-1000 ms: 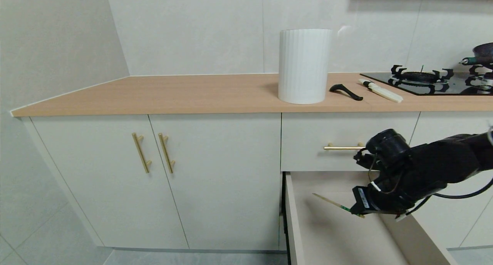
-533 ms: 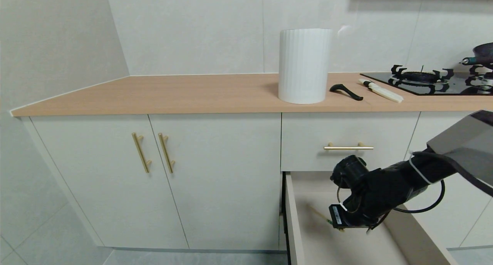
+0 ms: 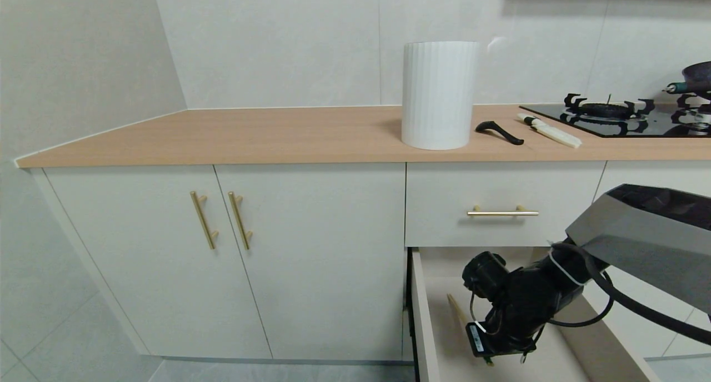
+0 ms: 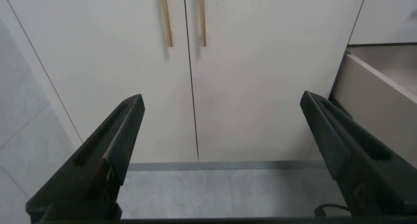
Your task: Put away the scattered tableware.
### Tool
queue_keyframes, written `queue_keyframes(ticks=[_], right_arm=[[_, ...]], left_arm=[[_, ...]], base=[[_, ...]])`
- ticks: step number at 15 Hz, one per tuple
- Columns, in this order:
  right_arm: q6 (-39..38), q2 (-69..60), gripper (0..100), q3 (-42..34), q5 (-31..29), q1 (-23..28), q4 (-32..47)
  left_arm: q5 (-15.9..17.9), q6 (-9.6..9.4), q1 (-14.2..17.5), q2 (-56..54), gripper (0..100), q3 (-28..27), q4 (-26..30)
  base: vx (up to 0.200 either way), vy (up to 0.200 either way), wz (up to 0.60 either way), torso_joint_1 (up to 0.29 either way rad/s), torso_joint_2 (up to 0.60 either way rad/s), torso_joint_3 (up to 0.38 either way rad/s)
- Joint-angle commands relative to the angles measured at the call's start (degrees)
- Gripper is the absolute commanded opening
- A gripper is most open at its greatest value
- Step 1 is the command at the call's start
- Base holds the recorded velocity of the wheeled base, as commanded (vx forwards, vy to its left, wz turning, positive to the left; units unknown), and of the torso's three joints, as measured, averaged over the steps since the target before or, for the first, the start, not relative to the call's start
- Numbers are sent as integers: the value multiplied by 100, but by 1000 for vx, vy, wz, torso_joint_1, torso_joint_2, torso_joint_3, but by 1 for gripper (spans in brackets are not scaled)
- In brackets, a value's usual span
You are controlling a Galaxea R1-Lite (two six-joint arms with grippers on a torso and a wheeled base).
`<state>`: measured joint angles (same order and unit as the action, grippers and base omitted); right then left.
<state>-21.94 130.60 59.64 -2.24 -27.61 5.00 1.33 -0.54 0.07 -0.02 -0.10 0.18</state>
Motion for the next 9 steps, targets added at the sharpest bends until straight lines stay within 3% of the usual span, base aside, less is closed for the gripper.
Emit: queue_keyframes(ticks=[1,9], right_arm=[[-12,89,0,-5,-48,-43,1],[-126,141,0,31,-145,-86,-8]], left_arm=[[-1,1,1,2,100,1,-1],[-1,1,1,2,100,1,-1]], base=[[0,0,0,0,0,0],[0,0,0,0,0,0]])
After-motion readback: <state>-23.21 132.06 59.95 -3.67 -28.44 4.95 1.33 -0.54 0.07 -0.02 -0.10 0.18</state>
